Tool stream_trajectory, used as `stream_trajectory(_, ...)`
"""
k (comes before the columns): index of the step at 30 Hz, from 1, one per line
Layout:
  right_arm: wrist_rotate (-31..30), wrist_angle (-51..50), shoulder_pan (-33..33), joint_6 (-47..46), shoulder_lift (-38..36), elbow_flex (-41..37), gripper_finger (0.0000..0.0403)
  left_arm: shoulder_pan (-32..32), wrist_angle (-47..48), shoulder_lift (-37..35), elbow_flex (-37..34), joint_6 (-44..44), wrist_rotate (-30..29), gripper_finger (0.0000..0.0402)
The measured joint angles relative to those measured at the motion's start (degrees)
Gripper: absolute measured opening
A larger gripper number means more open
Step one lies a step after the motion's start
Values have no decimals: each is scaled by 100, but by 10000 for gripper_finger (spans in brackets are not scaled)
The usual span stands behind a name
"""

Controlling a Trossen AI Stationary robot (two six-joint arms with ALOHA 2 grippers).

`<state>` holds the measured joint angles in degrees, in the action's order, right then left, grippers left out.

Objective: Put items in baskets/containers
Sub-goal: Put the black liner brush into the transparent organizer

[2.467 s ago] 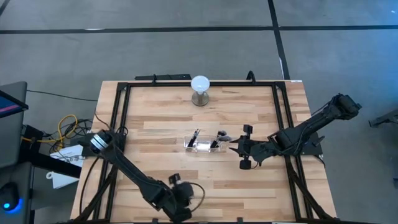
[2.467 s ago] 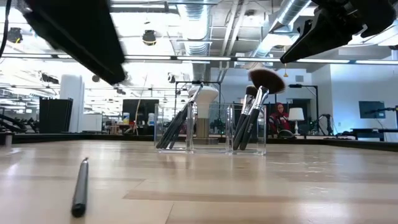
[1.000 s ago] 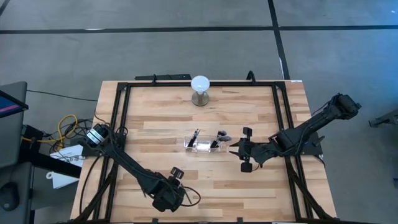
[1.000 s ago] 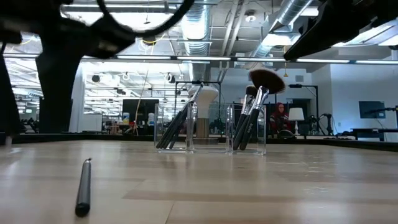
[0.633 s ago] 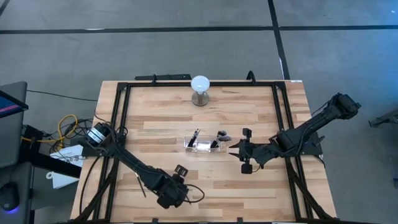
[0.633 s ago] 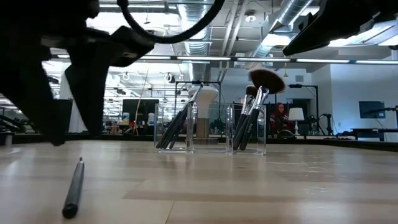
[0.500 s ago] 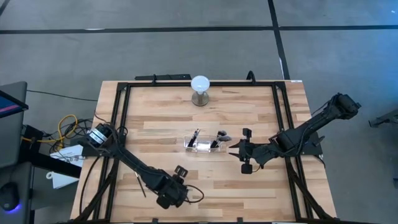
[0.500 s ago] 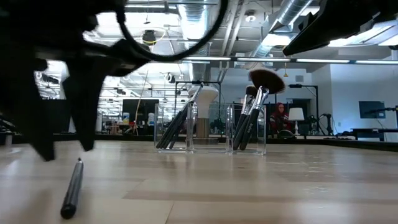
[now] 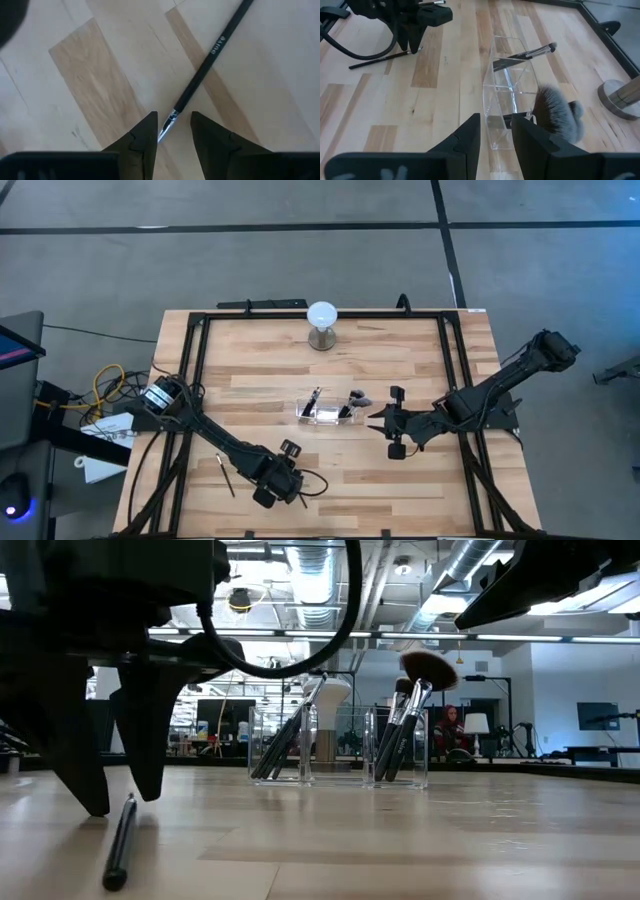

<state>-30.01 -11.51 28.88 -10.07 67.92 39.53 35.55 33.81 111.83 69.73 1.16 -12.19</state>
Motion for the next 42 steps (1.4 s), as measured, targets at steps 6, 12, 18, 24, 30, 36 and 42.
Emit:
stream_trajectory(6,1,0,0,-2,0,0,102,7,-118,-13,-115,-13,45,73)
stream_trajectory(12,1,2,0,-2,0,0,102,7,-135,-8,-123,9,136,11)
stream_trajectory(18,1,155,0,-83,10,-8,102,15,-139,-64,-132,104,129,9)
stream_trajectory(24,532,1080,-62,-200,603,-50,102,9,-53,-481,-156,313,-288,6)
stream_trajectory(30,2043,2787,-310,-212,1541,-55,103,86,-67,-891,-146,537,-739,4)
stream_trajectory(36,3186,4084,-767,-622,2255,-50,103,186,-80,-1070,-141,743,-1172,4)
stream_trajectory(42,3461,3835,-1098,-714,2706,73,103,203,-79,-1080,-141,746,-1200,4)
